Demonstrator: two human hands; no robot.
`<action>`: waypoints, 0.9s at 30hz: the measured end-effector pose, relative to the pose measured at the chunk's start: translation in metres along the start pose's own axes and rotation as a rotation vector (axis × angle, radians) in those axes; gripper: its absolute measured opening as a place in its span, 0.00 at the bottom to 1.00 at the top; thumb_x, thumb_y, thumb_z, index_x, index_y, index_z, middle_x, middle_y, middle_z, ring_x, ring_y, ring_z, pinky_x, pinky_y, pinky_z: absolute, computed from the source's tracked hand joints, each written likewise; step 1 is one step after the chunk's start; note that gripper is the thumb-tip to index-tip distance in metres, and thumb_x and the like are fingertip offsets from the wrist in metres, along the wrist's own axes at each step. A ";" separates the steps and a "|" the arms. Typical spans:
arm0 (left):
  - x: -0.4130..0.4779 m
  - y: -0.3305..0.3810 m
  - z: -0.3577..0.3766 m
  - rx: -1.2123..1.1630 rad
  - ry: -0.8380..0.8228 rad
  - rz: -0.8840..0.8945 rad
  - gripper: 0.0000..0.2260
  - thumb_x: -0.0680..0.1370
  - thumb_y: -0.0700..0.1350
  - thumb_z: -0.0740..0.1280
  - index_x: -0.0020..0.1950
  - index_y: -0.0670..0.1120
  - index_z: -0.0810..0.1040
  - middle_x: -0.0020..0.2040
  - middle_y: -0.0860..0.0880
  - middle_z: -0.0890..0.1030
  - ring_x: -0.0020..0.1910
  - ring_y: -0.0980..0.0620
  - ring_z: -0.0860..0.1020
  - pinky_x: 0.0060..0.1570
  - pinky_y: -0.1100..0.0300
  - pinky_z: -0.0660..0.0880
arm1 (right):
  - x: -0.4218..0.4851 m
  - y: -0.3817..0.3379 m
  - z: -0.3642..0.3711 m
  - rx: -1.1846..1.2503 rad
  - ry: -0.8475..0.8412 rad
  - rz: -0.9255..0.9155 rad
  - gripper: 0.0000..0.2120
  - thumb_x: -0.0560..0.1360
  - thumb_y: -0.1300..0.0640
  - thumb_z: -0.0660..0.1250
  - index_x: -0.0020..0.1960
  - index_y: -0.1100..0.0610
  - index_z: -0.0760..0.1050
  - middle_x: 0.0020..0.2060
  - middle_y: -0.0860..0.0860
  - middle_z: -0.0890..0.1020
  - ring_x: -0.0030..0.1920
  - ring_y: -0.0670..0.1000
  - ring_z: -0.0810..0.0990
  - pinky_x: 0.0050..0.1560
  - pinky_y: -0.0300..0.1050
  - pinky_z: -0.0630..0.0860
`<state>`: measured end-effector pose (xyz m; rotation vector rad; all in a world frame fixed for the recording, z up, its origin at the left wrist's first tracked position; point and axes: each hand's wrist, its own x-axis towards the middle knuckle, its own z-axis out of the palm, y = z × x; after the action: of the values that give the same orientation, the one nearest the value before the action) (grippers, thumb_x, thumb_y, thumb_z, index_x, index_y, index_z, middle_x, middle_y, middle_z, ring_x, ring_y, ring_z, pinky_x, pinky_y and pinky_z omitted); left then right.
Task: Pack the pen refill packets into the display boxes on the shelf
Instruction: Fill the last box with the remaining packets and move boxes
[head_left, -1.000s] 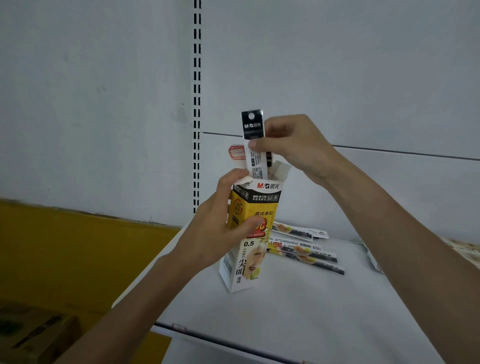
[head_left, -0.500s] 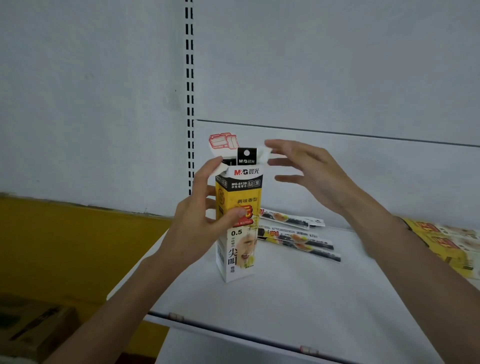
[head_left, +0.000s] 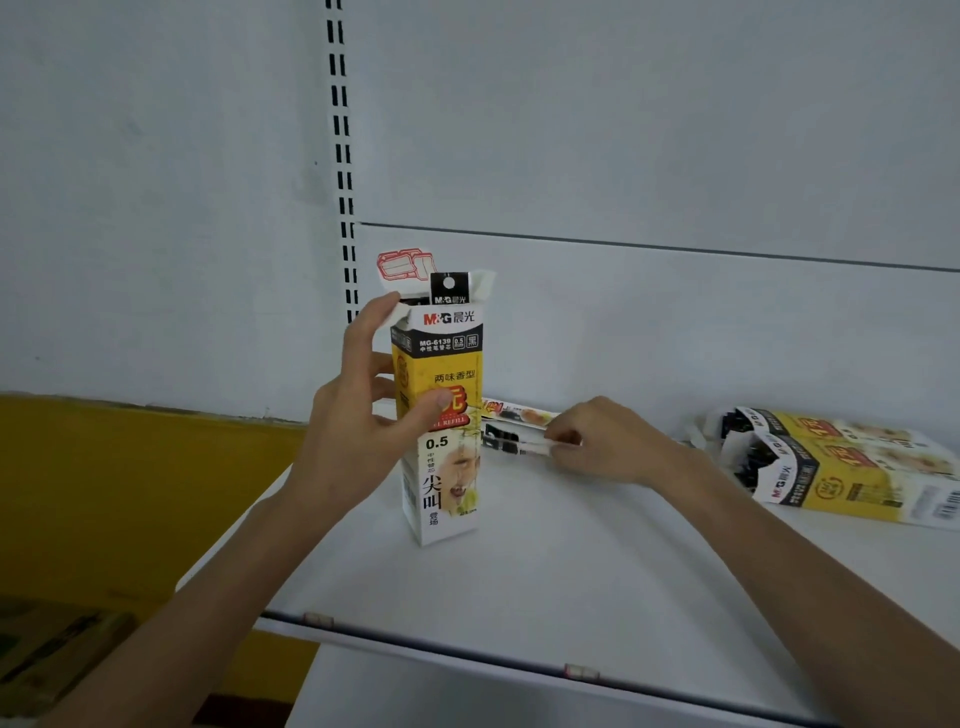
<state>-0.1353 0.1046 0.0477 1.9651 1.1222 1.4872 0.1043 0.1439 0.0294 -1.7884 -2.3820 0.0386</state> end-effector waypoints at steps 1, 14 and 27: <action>-0.001 0.001 0.000 0.001 -0.006 0.006 0.28 0.65 0.56 0.66 0.58 0.70 0.54 0.50 0.58 0.75 0.46 0.60 0.77 0.36 0.69 0.74 | 0.000 0.001 -0.002 0.056 0.032 0.013 0.06 0.73 0.57 0.62 0.41 0.56 0.76 0.37 0.54 0.79 0.41 0.54 0.76 0.41 0.47 0.71; -0.003 0.004 -0.003 0.072 -0.047 0.035 0.30 0.69 0.51 0.70 0.56 0.72 0.53 0.49 0.60 0.74 0.45 0.60 0.77 0.34 0.70 0.74 | -0.007 -0.046 -0.088 1.037 0.241 -0.016 0.07 0.78 0.58 0.60 0.46 0.56 0.76 0.34 0.48 0.81 0.34 0.46 0.77 0.36 0.40 0.77; -0.004 0.006 -0.003 0.079 -0.060 0.056 0.31 0.70 0.50 0.70 0.56 0.72 0.51 0.48 0.62 0.72 0.46 0.58 0.77 0.40 0.60 0.78 | 0.001 -0.106 -0.153 1.405 0.676 -0.344 0.05 0.76 0.61 0.65 0.41 0.59 0.76 0.33 0.49 0.80 0.34 0.45 0.80 0.38 0.40 0.77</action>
<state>-0.1366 0.0973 0.0505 2.0962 1.1246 1.4216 0.0254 0.1032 0.1926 -0.5554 -1.3841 0.7134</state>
